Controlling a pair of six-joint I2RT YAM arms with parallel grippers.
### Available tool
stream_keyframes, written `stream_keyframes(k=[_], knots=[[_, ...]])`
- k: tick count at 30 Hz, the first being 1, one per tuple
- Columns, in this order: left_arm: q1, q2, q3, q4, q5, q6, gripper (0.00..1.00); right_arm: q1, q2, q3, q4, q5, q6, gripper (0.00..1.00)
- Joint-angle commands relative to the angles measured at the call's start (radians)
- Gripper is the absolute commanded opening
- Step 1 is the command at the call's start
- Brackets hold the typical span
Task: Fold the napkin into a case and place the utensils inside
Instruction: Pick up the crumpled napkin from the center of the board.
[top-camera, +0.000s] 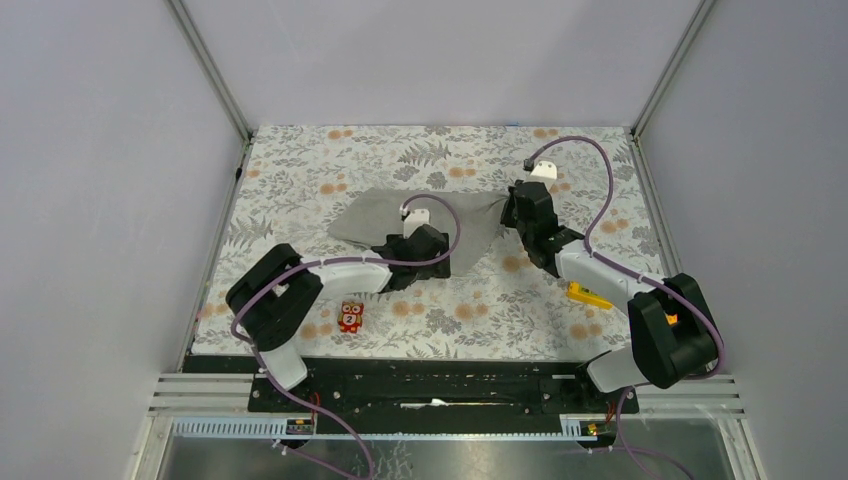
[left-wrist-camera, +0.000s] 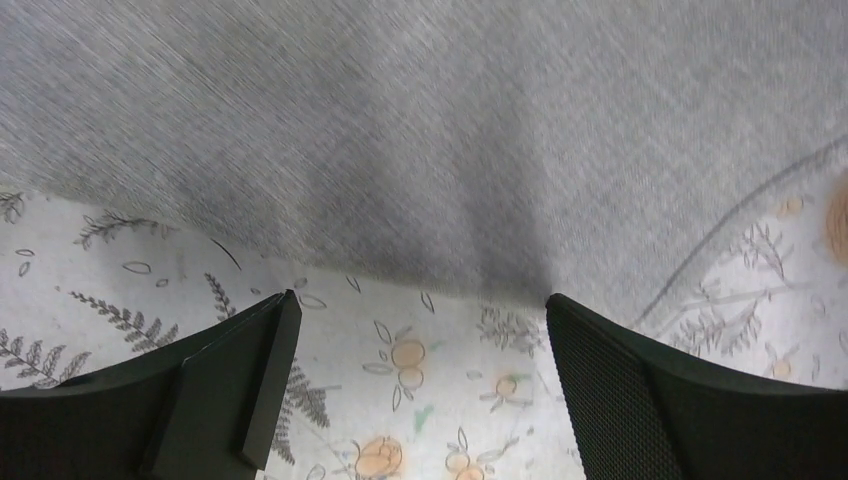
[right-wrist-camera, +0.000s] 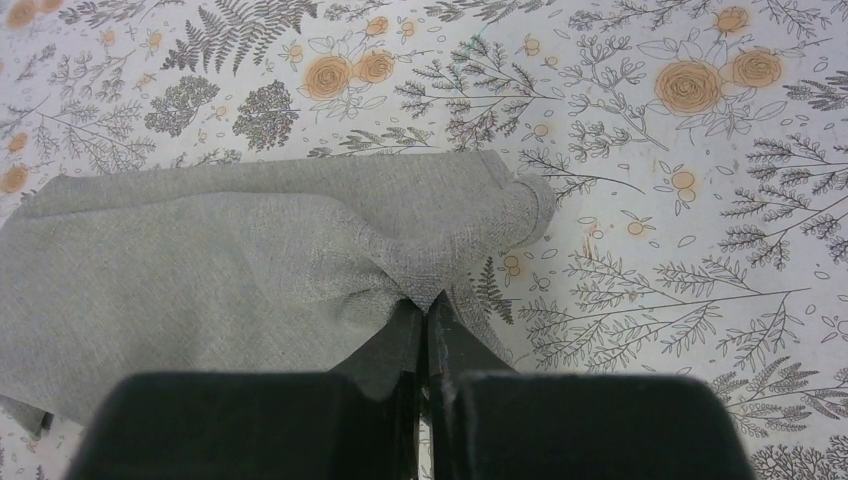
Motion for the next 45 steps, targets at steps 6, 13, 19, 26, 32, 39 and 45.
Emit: stream_keyframes(k=[6, 13, 19, 26, 32, 39, 45], knots=[[0.002, 0.161, 0.193, 0.005, -0.202, 0.032, 0.8, -0.009, -0.023, -0.002, 0.076, -0.026, 0.007, 0.0], [0.001, 0.019, 0.221, -0.182, -0.264, 0.143, 0.0, -0.01, -0.055, -0.023, 0.095, -0.037, -0.035, 0.0], [0.002, -0.308, 0.173, -0.501, -0.091, 0.257, 0.0, -0.01, -0.154, -0.121, 0.236, -0.156, -0.102, 0.0], [0.006, -0.25, 0.353, -0.687, 0.013, 0.438, 0.04, -0.01, -0.19, -0.178, 0.321, -0.185, -0.101, 0.0], [0.143, 0.185, 0.825, -0.763, -0.024, 0.558, 0.22, -0.009, -0.167, -0.165, 0.3, -0.162, -0.1, 0.0], [0.223, 0.14, 0.809, -0.583, -0.053, 0.353, 0.74, -0.009, -0.142, -0.148, 0.275, -0.116, -0.081, 0.0], [0.264, -0.171, 0.278, -0.303, 0.34, 0.192, 0.98, -0.009, -0.119, -0.141, 0.281, -0.137, -0.065, 0.0]])
